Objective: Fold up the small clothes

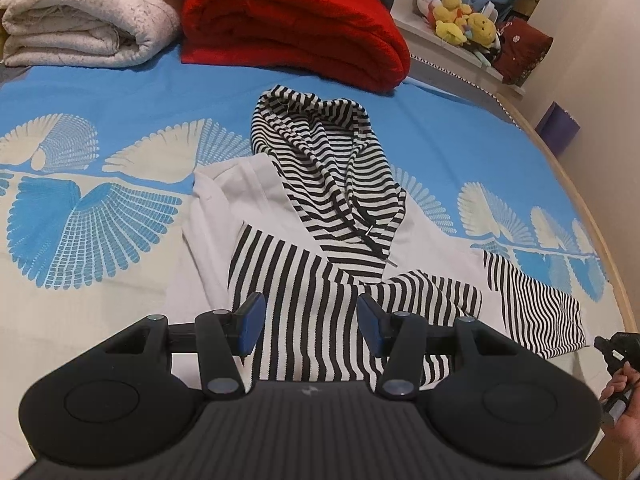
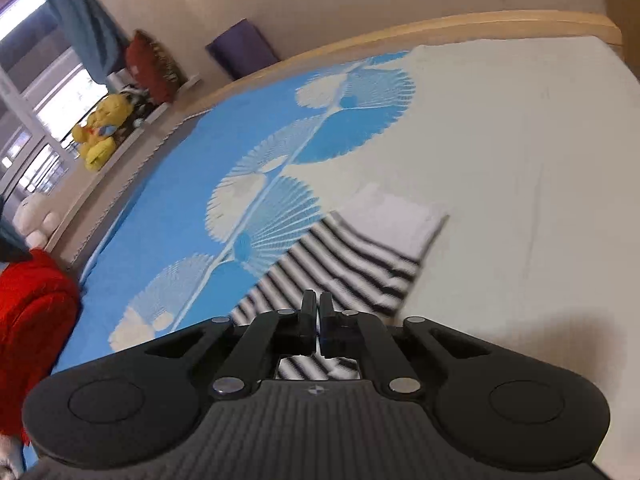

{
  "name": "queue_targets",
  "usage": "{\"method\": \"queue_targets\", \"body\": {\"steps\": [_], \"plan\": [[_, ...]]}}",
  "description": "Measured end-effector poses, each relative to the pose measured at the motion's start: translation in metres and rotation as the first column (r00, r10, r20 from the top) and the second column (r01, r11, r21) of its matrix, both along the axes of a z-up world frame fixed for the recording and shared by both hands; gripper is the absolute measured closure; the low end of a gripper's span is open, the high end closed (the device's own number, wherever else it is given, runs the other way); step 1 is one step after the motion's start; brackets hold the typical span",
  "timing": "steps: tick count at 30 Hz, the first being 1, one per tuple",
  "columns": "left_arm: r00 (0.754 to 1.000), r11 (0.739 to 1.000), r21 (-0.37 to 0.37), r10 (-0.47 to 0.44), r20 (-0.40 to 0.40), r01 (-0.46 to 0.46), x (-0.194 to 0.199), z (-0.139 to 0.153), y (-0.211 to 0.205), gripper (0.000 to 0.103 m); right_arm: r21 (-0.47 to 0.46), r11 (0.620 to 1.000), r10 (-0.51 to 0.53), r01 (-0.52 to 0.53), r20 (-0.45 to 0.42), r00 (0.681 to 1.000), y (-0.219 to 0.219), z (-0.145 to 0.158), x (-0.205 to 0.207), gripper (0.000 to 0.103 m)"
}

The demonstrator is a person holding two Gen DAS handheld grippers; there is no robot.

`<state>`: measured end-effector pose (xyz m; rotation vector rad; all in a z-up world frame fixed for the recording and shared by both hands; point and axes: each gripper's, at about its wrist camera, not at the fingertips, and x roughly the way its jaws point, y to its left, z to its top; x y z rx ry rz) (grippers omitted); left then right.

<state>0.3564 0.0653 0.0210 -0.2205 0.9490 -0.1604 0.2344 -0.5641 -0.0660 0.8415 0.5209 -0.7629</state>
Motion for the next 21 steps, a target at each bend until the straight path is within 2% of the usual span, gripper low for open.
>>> {"method": "queue_targets", "body": {"steps": [1,3,4,5,6,12,16,19,21], "plan": [[1.0,1.0,0.002,0.0,-0.001,0.0,0.0,-0.001,-0.001,0.047,0.024,0.999,-0.022,0.022,-0.008,1.0,-0.006,-0.005,-0.003,0.099],[1.0,1.0,0.007,-0.001,-0.003,0.001,0.002,-0.002,-0.004,0.047,0.063,0.997,-0.041,0.042,-0.013,0.999,-0.015,-0.015,-0.006,0.084],[1.0,1.0,0.009,-0.002,-0.005,0.002,0.002,-0.003,-0.005,0.047,0.068,0.996,-0.052,0.053,-0.023,0.998,-0.019,-0.019,-0.006,0.072],[1.0,1.0,0.013,-0.005,-0.007,0.005,0.003,-0.005,-0.007,0.047,0.071,0.995,-0.064,0.066,-0.035,0.997,-0.023,-0.024,-0.006,0.068],[1.0,1.0,0.018,-0.008,-0.01,0.009,0.003,-0.006,-0.008,0.047,0.078,0.995,-0.066,0.068,-0.035,0.997,-0.026,-0.028,-0.005,0.068],[1.0,0.999,0.038,-0.024,-0.016,0.025,0.006,-0.011,-0.014,0.047,0.138,0.987,-0.078,0.08,-0.018,0.997,-0.044,-0.052,0.004,0.068],[1.0,0.999,0.041,-0.014,-0.022,0.015,0.008,-0.013,-0.012,0.047,0.115,0.99,-0.075,0.076,-0.005,0.997,-0.045,-0.055,0.011,0.069],[1.0,0.999,0.039,-0.01,-0.02,0.011,0.008,-0.013,-0.01,0.047,0.107,0.991,-0.084,0.083,0.0,0.996,-0.044,-0.054,0.014,0.1],[1.0,0.999,0.035,-0.008,-0.018,0.008,0.008,-0.012,-0.007,0.047,0.063,0.993,-0.098,0.098,0.003,0.995,-0.041,-0.046,0.015,0.1]]}}
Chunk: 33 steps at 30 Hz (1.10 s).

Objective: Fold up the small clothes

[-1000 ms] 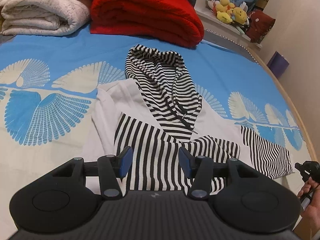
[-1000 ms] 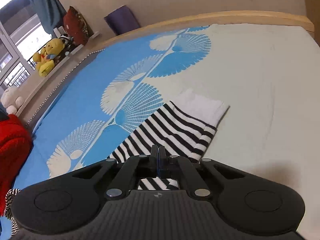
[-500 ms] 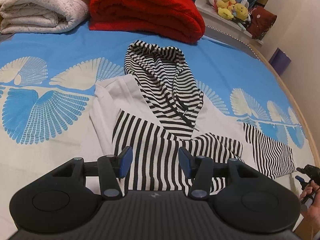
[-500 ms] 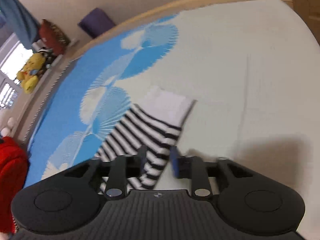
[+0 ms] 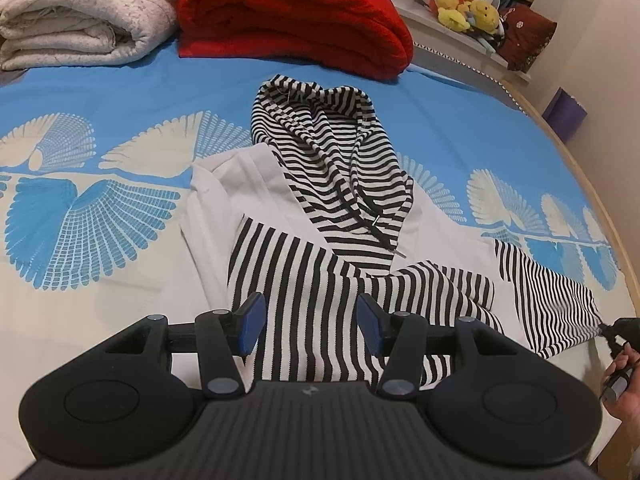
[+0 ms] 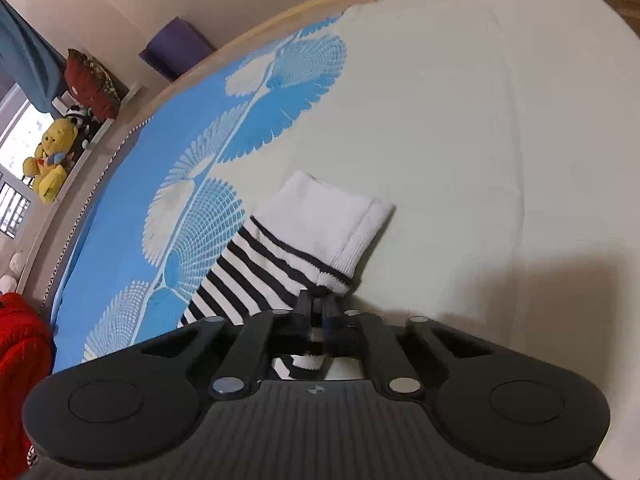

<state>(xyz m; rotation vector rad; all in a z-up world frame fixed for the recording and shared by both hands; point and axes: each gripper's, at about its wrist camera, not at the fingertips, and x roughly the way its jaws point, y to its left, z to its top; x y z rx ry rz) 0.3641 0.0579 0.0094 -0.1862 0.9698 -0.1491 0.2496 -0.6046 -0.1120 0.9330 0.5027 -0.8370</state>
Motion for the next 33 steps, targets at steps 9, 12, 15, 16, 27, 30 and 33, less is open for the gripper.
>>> {"method": "queue_targets", "body": {"steps": [9,12,15,16,27,30,33], "plan": [[0.995,0.994,-0.046,0.098,0.009,-0.098,0.002,0.012,0.042,0.047,-0.548,0.784,0.329,-0.293,-0.034,0.944,0.153,0.129,0.061,0.101],[0.988,0.985,-0.074,0.157,0.007,-0.156,0.004,0.015,0.065,0.047,-0.627,0.624,0.608,-0.467,0.014,0.794,0.249,0.167,0.068,0.101],[0.98,0.976,-0.098,0.198,0.002,-0.197,0.005,0.018,0.081,0.047,-0.589,0.445,0.86,-0.675,0.072,0.505,0.335,0.182,0.066,0.099],[0.978,0.973,-0.103,0.208,0.0,-0.207,0.005,0.018,0.084,0.047,-0.528,0.383,0.914,-0.758,0.095,0.395,0.358,0.179,0.067,0.098],[0.975,0.972,-0.081,0.223,-0.007,-0.223,0.008,0.004,0.084,0.052,-0.045,0.465,0.885,-0.884,0.053,0.463,0.395,0.125,0.072,0.081],[0.98,0.976,-0.087,0.197,-0.029,-0.199,0.013,-0.013,0.075,0.084,-0.036,0.528,0.848,-0.848,-0.022,0.529,0.381,0.108,0.08,0.079],[0.982,0.974,-0.13,0.179,-0.06,-0.186,0.02,-0.035,0.067,0.085,0.03,0.566,0.824,-0.824,-0.029,0.566,0.365,0.092,0.085,0.077]]}}
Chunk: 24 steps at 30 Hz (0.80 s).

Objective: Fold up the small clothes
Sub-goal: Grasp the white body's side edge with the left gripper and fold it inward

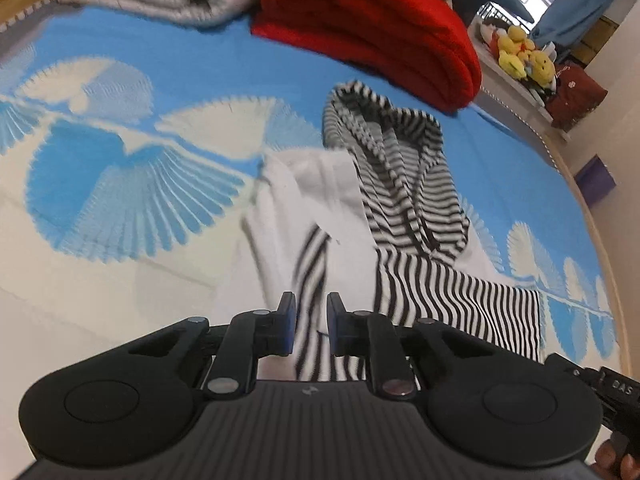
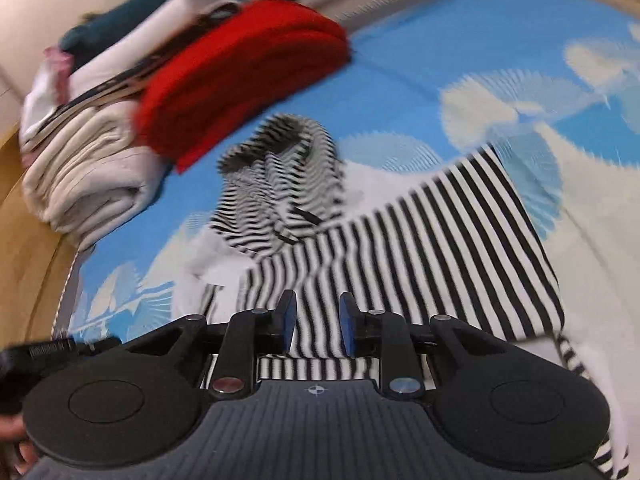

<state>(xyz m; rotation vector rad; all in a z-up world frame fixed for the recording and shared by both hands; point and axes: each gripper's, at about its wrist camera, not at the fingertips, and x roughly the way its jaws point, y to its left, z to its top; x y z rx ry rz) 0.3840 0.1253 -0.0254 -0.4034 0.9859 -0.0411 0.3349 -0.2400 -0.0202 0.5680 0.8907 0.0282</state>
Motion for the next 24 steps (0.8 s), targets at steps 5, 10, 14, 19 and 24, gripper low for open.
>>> {"method": "queue_targets", "body": {"steps": [5,10,14,19,24], "plan": [[0.999,0.987,-0.159,0.005,-0.046,-0.012,0.008,-0.039,-0.008,0.085,-0.046,0.999,0.01,-0.011,-0.025,1.0,-0.007,-0.012,0.008,0.077],[0.992,0.96,-0.275,0.016,-0.128,-0.051,0.017,-0.071,-0.016,0.052,-0.025,1.0,0.018,-0.019,-0.058,0.998,-0.02,-0.019,0.01,0.077],[0.985,0.965,-0.256,0.015,-0.169,-0.059,0.026,-0.087,-0.027,0.046,-0.01,1.0,0.021,-0.022,-0.082,0.996,-0.022,-0.025,0.016,0.077],[0.984,0.952,-0.281,0.079,-0.16,-0.122,0.037,-0.097,-0.028,0.047,-0.019,1.0,0.003,-0.005,-0.117,0.993,-0.027,-0.03,0.021,0.077],[0.98,0.95,-0.267,0.12,-0.156,-0.159,0.041,-0.101,-0.029,0.084,-0.014,1.0,-0.009,0.007,-0.152,0.988,-0.033,-0.036,0.025,0.077]]}}
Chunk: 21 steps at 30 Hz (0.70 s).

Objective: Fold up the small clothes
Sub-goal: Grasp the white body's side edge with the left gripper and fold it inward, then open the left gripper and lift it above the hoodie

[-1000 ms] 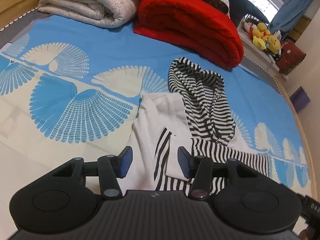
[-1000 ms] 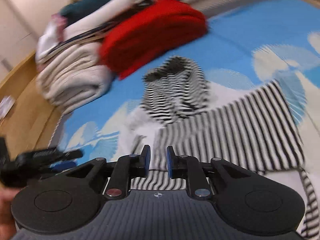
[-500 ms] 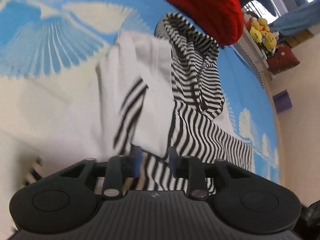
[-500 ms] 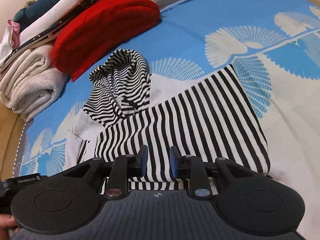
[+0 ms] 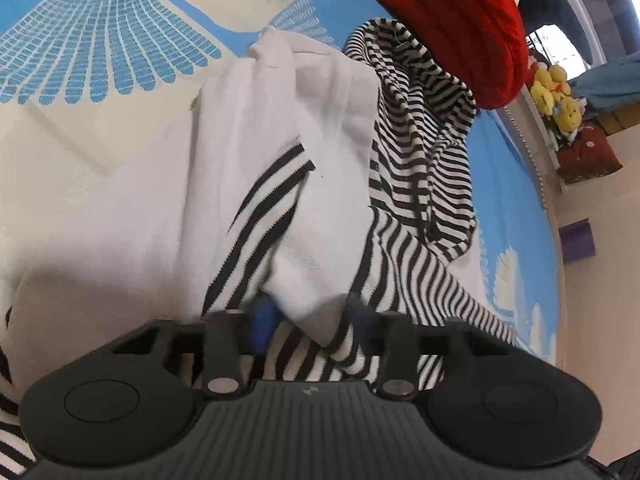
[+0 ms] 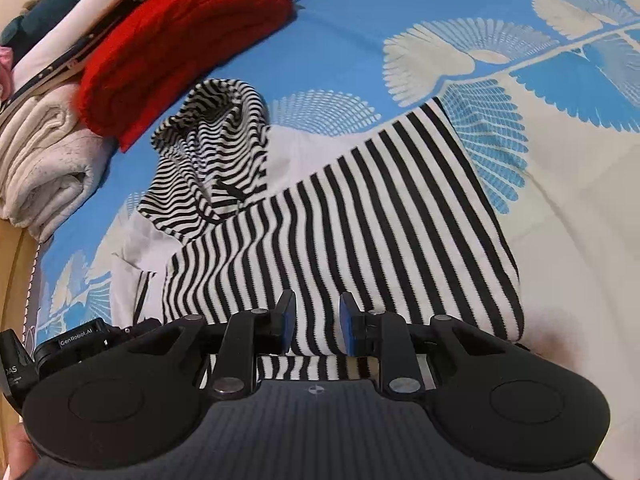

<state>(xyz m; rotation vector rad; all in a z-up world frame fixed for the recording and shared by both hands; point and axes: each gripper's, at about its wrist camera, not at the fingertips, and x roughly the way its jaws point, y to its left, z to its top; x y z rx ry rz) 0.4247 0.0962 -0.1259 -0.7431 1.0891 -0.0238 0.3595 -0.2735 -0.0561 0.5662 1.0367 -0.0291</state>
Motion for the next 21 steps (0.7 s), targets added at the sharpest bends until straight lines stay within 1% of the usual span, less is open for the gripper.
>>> {"method": "queue_targets", "body": {"steps": [1,2,4,6,7,9,10,11,14,16,19,20,21], "plan": [[1.0,1.0,0.026,-0.001,-0.002,0.001,0.0,0.002,-0.001,0.099,-0.001,1.0,-0.001,0.001,-0.004,1.0,-0.001,-0.001,0.001,0.077],[1.0,0.999,0.054,0.003,0.005,-0.003,0.0,0.006,-0.001,0.099,-0.005,1.0,-0.004,0.004,-0.009,1.0,-0.002,-0.002,0.001,0.077],[0.998,0.996,0.091,0.014,0.054,-0.019,-0.005,0.025,0.001,0.099,-0.005,1.0,-0.011,0.011,-0.022,1.0,-0.003,-0.004,0.003,0.077],[0.995,0.993,0.108,0.028,0.1,-0.039,-0.012,0.048,0.003,0.1,-0.001,1.0,-0.021,0.021,-0.031,0.999,-0.004,-0.005,0.004,0.077],[0.992,0.991,0.129,0.028,0.123,-0.044,-0.017,0.061,0.003,0.1,0.0,1.0,-0.027,0.027,-0.034,0.999,-0.004,-0.005,0.004,0.077],[0.987,0.975,0.215,0.027,0.157,-0.061,-0.029,0.084,0.003,0.1,0.0,0.999,-0.036,0.036,-0.04,0.999,-0.004,-0.006,0.004,0.077],[0.987,0.965,0.254,0.032,0.16,-0.073,-0.036,0.092,0.004,0.1,0.0,0.999,-0.04,0.04,-0.043,0.998,-0.003,-0.006,0.003,0.077],[0.987,0.958,0.273,0.044,0.154,-0.085,-0.044,0.098,0.007,0.099,0.003,0.999,-0.043,0.043,-0.047,0.998,-0.003,-0.007,0.002,0.077],[0.991,0.952,0.286,0.087,0.106,-0.114,-0.066,0.103,0.016,0.099,0.033,0.997,-0.065,0.068,-0.077,0.995,-0.003,-0.014,-0.002,0.077],[0.991,0.937,0.325,0.104,0.088,-0.127,-0.077,0.106,0.018,0.099,0.045,0.995,-0.078,0.084,-0.111,0.991,-0.004,-0.02,-0.005,0.077],[0.984,0.901,0.396,0.149,0.101,-0.177,-0.08,0.11,0.027,0.098,0.01,0.993,-0.111,0.114,-0.163,0.98,-0.007,-0.03,-0.01,0.077],[0.983,0.901,0.396,0.143,0.12,-0.179,-0.078,0.11,0.028,0.098,-0.006,0.991,-0.132,0.133,-0.181,0.975,-0.01,-0.035,-0.011,0.077],[0.985,0.907,0.391,0.118,0.128,-0.16,-0.075,0.11,0.027,0.098,-0.019,0.988,-0.151,0.15,-0.196,0.969,-0.014,-0.038,-0.013,0.077]]}}
